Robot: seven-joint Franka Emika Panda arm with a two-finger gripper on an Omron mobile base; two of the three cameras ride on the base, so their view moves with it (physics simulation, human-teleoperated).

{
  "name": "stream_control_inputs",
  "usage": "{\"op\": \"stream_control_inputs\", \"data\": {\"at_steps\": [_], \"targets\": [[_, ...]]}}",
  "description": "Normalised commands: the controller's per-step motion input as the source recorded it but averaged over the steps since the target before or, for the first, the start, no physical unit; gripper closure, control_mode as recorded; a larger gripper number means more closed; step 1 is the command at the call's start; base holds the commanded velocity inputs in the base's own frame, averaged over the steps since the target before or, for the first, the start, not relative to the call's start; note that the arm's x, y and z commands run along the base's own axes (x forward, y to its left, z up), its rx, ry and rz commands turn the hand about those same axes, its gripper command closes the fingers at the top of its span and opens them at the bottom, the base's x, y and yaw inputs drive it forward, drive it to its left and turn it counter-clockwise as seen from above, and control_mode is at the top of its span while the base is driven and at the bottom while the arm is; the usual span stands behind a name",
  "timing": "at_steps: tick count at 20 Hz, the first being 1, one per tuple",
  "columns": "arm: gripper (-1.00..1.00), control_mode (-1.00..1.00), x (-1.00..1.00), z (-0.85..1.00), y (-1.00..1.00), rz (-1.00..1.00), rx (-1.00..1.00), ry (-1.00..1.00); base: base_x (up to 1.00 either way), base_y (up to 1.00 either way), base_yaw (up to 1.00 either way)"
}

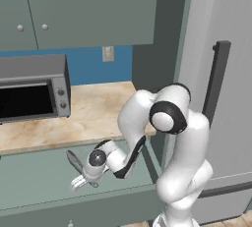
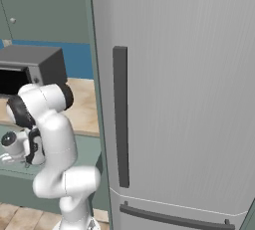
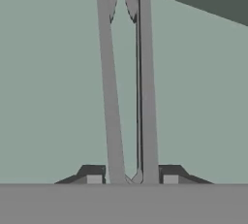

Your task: Take the tongs from the drawer on the left and place them on the dining counter next to the tray containing the kebab skewer.

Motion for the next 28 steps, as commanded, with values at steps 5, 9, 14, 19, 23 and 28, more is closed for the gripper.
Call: {"op": "stream_control_inputs", "data": {"at_steps": [5,9,14,19,23,28], "targets": [[1.00,-1.00,-0.79,0.77,-0.01,0.10,-0.01,-0.01,0.00,0.00,0.00],[1.00,-1.00,-0.22,1.00,0.00,0.15,0.01,-0.07,0.00,0.00,0.00],[1.00,-1.00,-0.02,1.00,0.11,0.14,0.02,-0.02,0.00,0.00,0.00],[1.00,-1.00,-0.05,1.00,0.31,0.07,0.00,-0.01,0.00,0.00,0.00],[1.00,-1.00,-0.21,1.00,0.17,0.00,-0.05,0.00,0.00,0.00,0.00],[1.00,-1.00,-0.03,0.25,0.04,0.00,-0.02,0.00,0.00,0.00,0.00]]}}
